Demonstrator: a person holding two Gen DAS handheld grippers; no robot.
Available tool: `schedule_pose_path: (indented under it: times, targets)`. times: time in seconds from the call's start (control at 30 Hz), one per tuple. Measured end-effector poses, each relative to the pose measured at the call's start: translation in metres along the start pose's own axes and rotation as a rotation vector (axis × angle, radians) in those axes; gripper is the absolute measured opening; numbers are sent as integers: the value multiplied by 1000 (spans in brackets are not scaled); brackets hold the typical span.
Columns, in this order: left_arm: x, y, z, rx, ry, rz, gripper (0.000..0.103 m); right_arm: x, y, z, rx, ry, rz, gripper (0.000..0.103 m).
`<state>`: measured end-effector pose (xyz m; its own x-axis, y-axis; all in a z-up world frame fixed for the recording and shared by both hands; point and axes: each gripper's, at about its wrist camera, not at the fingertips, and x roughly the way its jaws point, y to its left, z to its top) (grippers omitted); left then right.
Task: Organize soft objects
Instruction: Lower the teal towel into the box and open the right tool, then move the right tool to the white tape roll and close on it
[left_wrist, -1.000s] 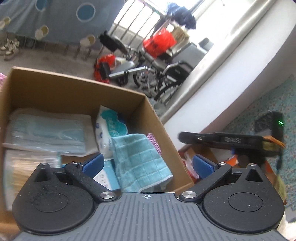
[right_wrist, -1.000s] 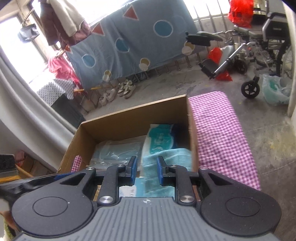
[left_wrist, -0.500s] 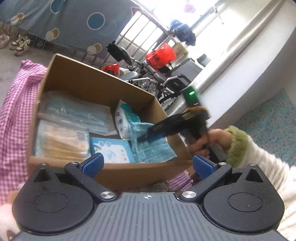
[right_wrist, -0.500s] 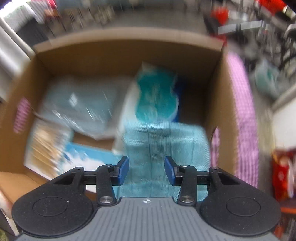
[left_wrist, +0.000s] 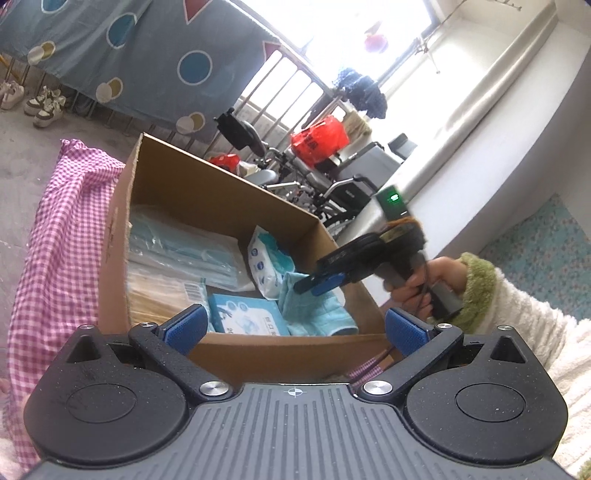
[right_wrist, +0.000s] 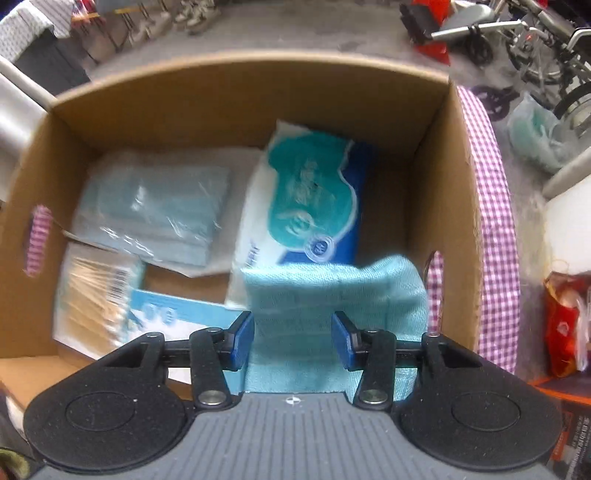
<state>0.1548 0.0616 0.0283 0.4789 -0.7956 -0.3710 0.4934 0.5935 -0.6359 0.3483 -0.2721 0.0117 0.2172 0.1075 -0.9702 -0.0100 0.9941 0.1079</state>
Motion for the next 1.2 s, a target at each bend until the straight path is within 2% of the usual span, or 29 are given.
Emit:
schedule_pose_path:
  times: [0.1, 0.17, 0.27, 0.4, 0.57, 0.77, 0.93, 1.0, 1.1, 1.2]
  targets:
    - [-2, 4, 2, 6, -1, 6, 103, -2, 15, -4, -16, 82, 167, 50]
    - [-3, 8, 3, 6, 0, 14, 103, 8, 36, -11, -67, 161, 241, 51]
    - [-4, 12, 4, 6, -12, 24, 103, 32, 59, -17, -104, 288, 303, 51]
    - [-4, 20, 7, -18, -22, 38, 103, 68, 65, -14, -99, 372, 311, 51]
    - [-5, 25, 9, -21, -21, 45, 103, 80, 54, -5, -17, 362, 368, 51]
    - [-2, 28, 9, -15, -1, 59, 103, 76, 52, -5, -64, 344, 361, 51]
    - [3, 29, 9, -13, 12, 58, 103, 77, 64, -8, -149, 318, 319, 51]
    - [5, 27, 10, -6, 19, 52, 103, 75, 67, -11, -178, 306, 302, 54]
    - [5, 23, 11, -3, 26, 48, 103, 58, 63, -17, -184, 253, 310, 59]
    - [0, 18, 10, -3, 26, 49, 103, 24, 55, -25, -168, 134, 336, 65]
